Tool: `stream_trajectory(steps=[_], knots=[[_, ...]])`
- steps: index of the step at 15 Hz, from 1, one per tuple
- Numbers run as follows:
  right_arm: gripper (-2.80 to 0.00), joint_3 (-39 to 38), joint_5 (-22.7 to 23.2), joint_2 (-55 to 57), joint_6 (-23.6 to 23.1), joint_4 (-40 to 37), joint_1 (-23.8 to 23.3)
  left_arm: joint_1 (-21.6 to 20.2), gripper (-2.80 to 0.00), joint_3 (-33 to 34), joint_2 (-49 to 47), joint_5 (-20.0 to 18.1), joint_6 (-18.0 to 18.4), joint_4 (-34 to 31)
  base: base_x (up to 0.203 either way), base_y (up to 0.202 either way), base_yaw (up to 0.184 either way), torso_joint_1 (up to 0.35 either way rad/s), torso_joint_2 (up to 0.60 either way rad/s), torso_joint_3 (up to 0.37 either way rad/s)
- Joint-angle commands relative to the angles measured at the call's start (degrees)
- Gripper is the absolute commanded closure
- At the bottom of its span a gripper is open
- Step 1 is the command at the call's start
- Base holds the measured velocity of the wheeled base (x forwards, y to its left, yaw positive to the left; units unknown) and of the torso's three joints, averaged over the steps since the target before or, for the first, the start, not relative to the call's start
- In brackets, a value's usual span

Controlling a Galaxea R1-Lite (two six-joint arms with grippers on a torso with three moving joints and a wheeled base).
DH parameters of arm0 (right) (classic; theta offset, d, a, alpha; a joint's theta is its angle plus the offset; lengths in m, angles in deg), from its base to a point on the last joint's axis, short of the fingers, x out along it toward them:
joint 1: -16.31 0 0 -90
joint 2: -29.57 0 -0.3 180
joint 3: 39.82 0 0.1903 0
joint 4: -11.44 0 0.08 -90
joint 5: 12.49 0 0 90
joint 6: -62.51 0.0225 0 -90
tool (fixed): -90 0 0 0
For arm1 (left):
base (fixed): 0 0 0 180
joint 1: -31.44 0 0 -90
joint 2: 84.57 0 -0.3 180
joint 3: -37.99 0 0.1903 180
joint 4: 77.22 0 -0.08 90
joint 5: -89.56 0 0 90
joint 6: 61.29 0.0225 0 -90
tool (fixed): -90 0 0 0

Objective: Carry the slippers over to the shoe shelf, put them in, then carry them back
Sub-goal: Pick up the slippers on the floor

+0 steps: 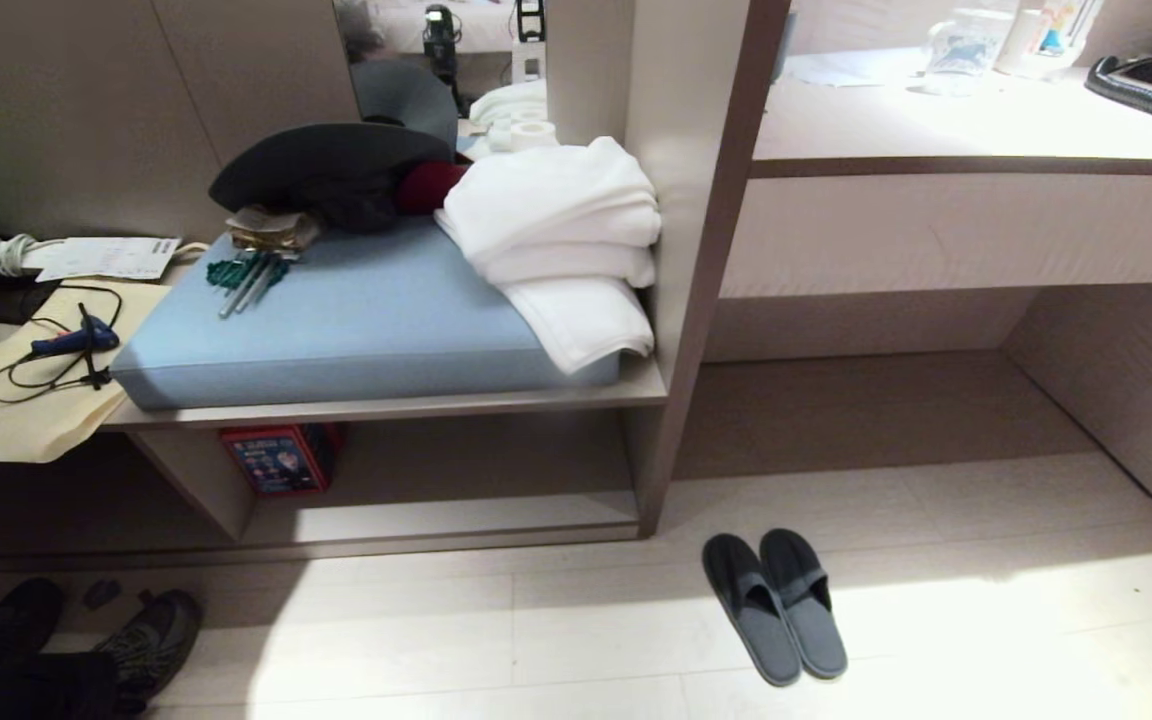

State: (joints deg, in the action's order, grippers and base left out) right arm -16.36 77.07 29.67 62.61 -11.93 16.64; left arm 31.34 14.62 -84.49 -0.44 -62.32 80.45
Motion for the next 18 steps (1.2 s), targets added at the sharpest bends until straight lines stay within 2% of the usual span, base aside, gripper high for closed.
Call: stream_trajectory(steps=[1, 18], knots=[[0.00, -0.01, 0.00, -0.01, -0.01, 0.00, 0.02, 0.01, 0.00, 0.44, 0.01, 0.00, -0.02, 0.02, 0.000, 0.000, 0.000, 0.002, 0.01, -0.203], [0.00, -0.01, 0.00, -0.01, -0.01, 0.00, 0.02, 0.00, 0.00, 0.44, 0.01, -0.09, -0.19, 0.11, 0.000, 0.000, 0.000, 0.004, 0.00, -0.197]])
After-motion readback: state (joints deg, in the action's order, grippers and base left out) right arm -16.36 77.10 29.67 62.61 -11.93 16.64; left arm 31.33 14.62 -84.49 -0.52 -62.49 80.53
